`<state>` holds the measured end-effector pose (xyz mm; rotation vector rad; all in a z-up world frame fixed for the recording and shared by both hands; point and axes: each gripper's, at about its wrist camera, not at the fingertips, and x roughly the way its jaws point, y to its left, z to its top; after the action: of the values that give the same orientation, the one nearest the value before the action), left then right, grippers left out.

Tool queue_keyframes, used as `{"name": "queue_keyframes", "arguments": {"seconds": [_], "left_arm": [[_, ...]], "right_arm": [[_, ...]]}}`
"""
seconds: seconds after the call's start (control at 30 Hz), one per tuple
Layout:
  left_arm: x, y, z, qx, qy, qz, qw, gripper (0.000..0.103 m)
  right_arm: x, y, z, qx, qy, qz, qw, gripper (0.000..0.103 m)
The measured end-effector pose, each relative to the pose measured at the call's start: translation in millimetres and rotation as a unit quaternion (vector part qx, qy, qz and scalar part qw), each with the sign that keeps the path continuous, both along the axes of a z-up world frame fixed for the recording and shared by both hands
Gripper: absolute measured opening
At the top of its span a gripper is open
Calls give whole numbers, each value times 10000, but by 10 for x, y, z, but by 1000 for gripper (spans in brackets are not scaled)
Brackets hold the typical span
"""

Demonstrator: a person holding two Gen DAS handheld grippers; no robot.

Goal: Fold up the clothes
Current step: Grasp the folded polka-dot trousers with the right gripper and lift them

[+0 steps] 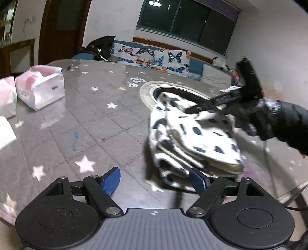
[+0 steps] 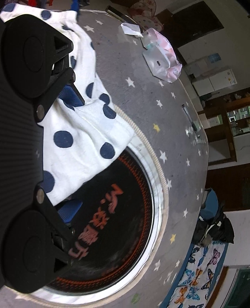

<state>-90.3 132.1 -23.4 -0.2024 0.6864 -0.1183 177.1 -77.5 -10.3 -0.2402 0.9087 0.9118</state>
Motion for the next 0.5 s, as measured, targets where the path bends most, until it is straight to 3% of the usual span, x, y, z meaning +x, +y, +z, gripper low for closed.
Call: {"name": "queue_keyframes", "arguments": {"seconds": [0.2, 0.5], "left_arm": [[226, 97, -25, 256, -60, 26, 9997, 79], [568, 254, -16, 639, -150, 21, 9978, 80]], "right_arm": [[-135, -217, 22, -113, -42, -181, 9998, 103], [-475, -634, 76, 116, 141, -287, 9994, 103]]}}
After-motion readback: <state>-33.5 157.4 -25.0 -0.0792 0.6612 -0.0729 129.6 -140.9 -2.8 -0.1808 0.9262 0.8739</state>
